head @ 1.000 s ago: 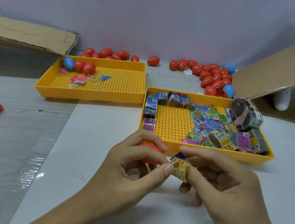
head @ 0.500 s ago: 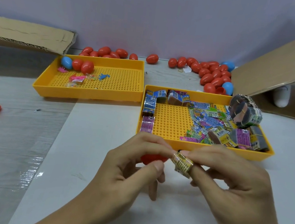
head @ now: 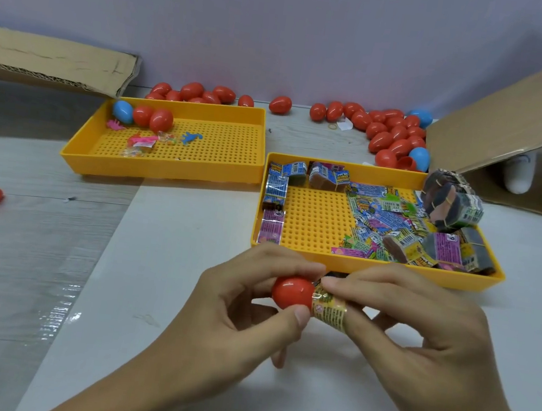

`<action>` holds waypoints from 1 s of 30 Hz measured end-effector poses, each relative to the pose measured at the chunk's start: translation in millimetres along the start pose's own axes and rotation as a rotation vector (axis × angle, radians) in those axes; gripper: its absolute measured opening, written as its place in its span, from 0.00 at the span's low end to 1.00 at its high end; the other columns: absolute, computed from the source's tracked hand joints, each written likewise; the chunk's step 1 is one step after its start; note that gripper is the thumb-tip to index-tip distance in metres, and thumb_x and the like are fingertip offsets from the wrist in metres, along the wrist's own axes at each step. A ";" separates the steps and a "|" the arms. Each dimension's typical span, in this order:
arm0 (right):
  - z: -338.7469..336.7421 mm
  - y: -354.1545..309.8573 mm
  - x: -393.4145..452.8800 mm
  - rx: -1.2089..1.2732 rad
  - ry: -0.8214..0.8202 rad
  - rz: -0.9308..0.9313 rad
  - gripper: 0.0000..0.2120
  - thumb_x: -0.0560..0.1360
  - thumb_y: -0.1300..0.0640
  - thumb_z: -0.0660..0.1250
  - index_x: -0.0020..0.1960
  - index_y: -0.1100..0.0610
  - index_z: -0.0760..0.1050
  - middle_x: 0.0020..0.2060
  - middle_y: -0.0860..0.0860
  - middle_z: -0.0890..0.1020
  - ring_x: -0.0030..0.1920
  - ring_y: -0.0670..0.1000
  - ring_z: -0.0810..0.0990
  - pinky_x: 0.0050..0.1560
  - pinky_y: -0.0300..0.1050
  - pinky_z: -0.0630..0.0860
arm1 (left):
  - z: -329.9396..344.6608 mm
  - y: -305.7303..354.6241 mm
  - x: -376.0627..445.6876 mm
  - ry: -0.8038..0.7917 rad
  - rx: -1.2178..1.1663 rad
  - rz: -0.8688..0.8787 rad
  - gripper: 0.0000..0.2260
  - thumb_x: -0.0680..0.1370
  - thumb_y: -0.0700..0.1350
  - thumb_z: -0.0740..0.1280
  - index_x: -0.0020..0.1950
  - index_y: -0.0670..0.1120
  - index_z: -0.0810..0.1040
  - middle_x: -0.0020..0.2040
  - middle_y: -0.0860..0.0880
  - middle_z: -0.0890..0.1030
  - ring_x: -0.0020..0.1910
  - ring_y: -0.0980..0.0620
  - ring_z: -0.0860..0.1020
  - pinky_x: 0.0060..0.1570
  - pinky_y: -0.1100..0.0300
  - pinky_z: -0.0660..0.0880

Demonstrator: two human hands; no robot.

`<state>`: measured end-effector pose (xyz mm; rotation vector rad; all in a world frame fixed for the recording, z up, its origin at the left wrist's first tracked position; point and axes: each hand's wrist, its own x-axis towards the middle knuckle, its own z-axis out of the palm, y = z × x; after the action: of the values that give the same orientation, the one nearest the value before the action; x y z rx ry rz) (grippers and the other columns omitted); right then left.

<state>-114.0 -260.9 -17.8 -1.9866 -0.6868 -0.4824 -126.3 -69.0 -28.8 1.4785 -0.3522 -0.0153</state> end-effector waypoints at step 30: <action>0.7 -2.1 0.4 -0.006 -0.023 0.016 0.11 0.73 0.60 0.69 0.53 0.49 0.83 0.43 0.48 0.81 0.41 0.46 0.79 0.29 0.37 0.73 | 4.1 -6.4 -1.1 0.014 0.120 0.050 0.20 0.75 0.44 0.70 0.67 0.52 0.79 0.51 0.51 0.77 0.38 0.50 0.77 0.31 0.58 0.76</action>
<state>-115.0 -259.4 -16.5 -2.0047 -0.6833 -0.4534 -127.1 -73.4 -35.1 1.5874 -0.3844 0.0566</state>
